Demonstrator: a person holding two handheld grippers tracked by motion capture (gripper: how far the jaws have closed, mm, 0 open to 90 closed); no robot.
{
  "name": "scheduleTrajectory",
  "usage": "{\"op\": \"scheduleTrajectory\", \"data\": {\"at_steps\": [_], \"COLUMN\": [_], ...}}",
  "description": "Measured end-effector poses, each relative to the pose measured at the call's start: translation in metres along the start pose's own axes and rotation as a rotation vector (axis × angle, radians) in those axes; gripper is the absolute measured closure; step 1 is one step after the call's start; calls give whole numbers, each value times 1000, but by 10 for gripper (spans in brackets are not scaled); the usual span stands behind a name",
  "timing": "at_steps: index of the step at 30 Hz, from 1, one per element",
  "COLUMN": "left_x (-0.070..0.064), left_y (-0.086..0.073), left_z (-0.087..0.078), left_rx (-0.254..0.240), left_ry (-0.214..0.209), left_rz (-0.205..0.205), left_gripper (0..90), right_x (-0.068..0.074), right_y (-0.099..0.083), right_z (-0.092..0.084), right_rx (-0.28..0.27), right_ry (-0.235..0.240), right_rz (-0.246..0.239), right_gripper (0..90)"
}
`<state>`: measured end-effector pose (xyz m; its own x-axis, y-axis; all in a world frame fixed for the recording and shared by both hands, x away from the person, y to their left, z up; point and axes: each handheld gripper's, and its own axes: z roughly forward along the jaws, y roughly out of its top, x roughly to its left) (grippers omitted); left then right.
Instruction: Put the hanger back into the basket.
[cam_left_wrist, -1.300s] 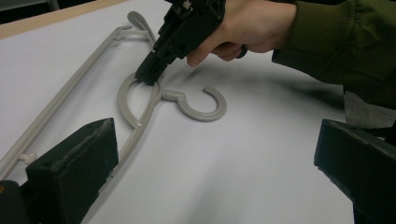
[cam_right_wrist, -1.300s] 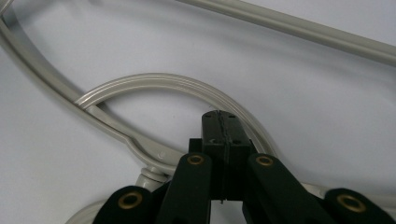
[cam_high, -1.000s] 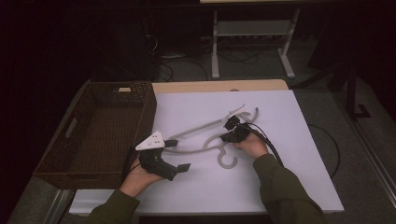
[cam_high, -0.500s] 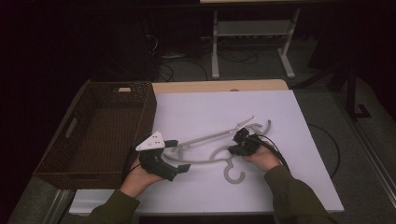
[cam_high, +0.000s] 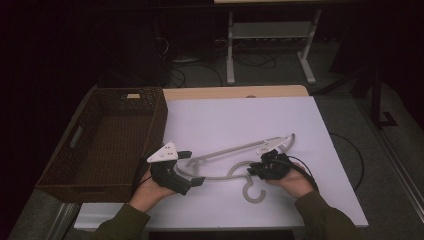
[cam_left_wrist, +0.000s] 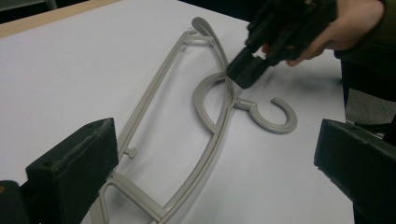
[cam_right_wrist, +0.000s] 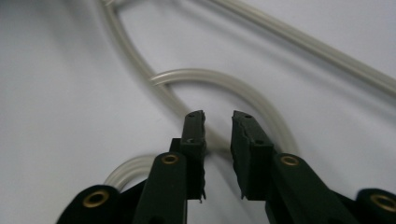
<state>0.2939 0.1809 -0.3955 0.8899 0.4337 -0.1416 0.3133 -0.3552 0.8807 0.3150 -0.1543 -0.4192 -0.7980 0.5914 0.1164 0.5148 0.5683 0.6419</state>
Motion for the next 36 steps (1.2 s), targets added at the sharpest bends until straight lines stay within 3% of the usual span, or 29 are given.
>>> {"op": "scheduleTrajectory", "data": {"at_steps": [5, 13, 20, 26, 29, 32, 36], "left_x": [-1, 1, 1, 1, 1, 1, 2], "left_y": [0, -3, -6, -6, -6, -6, -6], "left_z": [1, 4, 7, 7, 7, 7, 8], "left_rx": [3, 14, 16, 16, 17, 19, 18], "left_ry": [-4, -9, -13, -13, -11, -10, -10], "left_rz": [6, 11, 9, 8, 7, 9, 8], "left_gripper": [0, 0, 0, 0, 0, 0, 0], "right_x": [15, 38, 44, 49, 49, 51, 52], "right_y": [-15, -35, -42, -45, -46, -45, -46], "right_z": [-10, -12, -11, -5, -2, -2, -2], "right_rx": [-36, -33, -26, 14, 38, 41, 44], "right_ry": [47, 95, 104, 115, 100, 103, 87], "right_rz": [-41, -73, -98, -104, -143, -139, -180], "right_gripper": [683, 695, 704, 717, 728, 734, 754]}}
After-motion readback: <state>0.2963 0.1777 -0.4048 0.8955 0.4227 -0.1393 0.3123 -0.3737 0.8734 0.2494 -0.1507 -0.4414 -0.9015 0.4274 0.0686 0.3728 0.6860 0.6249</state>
